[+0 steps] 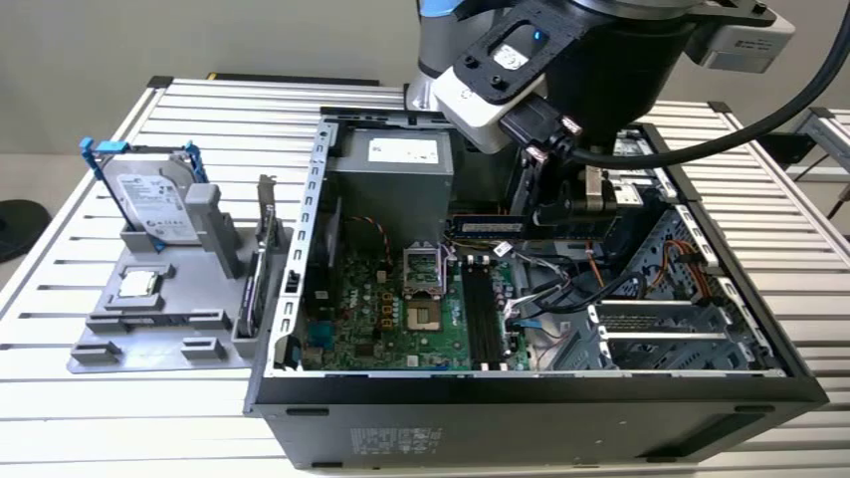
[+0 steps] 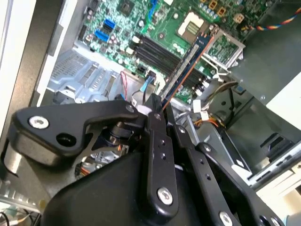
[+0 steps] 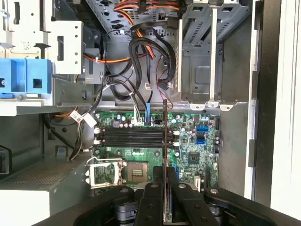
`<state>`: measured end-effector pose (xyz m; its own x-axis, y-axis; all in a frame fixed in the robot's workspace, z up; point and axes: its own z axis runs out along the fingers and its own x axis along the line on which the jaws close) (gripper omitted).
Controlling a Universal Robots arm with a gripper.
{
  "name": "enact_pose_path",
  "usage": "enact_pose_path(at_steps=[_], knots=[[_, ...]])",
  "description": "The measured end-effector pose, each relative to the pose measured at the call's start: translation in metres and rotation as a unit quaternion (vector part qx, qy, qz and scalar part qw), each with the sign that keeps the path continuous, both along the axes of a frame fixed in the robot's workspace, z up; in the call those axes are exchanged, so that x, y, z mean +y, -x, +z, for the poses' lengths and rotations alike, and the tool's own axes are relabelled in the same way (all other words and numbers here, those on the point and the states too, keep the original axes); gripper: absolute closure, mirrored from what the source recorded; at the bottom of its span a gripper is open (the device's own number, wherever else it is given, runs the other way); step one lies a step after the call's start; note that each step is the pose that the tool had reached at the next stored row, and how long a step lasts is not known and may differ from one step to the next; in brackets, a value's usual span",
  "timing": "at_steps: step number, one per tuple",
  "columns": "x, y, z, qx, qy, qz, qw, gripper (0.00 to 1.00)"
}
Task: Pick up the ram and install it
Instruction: 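Pick up the ram and move it above insertion slot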
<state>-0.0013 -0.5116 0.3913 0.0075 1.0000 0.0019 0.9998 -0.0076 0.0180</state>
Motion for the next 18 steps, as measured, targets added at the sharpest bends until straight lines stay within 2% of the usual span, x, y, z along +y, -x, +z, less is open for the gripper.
enact_pose_path(at_steps=[8, 18], knots=[[0.0011, -0.0001, 0.0, 0.0, 0.0, 0.0, 1.0, 1.0], [0.015, 0.0, 0.0, 0.0001, 0.0, 0.0, 1.0, 1.0]])
